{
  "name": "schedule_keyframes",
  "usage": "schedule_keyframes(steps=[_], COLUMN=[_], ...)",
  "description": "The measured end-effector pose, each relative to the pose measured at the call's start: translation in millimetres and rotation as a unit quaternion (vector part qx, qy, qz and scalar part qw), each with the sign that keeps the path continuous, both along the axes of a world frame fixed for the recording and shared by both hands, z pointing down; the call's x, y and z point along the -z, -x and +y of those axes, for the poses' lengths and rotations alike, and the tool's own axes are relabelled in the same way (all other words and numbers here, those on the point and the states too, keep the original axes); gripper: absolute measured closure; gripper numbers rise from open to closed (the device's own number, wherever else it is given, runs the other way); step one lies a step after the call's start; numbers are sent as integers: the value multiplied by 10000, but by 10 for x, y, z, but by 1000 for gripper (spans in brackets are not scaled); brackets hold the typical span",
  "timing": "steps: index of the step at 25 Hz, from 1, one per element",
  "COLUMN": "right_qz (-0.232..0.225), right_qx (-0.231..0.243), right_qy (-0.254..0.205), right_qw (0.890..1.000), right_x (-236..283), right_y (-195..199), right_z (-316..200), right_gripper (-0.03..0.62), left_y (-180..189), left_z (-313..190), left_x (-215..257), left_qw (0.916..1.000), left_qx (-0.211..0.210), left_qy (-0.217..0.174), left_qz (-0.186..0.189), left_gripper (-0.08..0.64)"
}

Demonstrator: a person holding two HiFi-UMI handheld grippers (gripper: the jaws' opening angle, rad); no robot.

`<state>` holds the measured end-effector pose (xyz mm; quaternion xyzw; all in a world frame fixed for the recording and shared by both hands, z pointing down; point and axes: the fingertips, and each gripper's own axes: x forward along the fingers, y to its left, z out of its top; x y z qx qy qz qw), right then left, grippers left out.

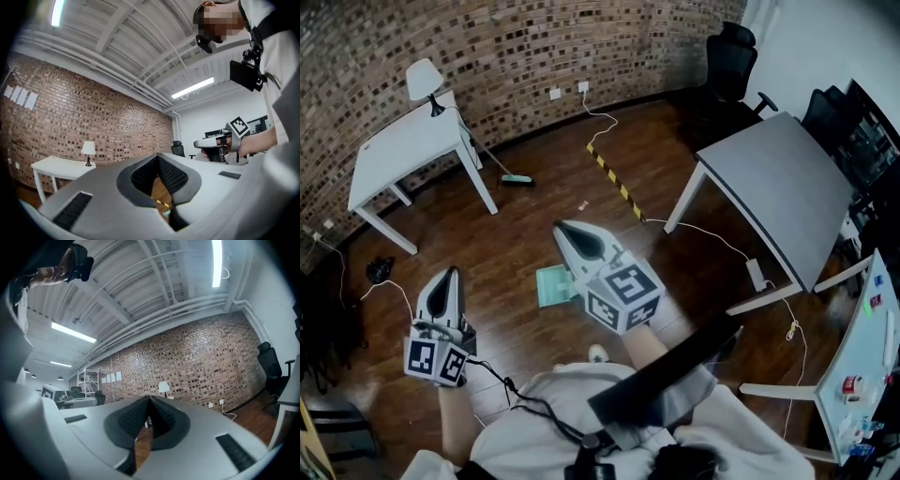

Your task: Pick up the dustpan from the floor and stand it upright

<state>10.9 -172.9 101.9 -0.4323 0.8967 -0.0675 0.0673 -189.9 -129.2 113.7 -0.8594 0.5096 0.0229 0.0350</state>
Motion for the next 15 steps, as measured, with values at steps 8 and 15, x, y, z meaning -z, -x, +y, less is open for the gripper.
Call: schedule_keyframes(steps=[8,15], right_qz=[103,19], right_qx=[-106,-749], right_qy=[-65,570], right_qw=[9999,9956], right_x=[108,-334], right_y=[45,-206], right_z=[48,455], right_gripper=[607,607], left_y=[123,94], left_z=[79,369], left_x=[92,-356], left_qw=[9999,9968], left_qx=[3,-556], left_qy=[-107,140], left_qz=[-58,-550], left_gripper=[558,558])
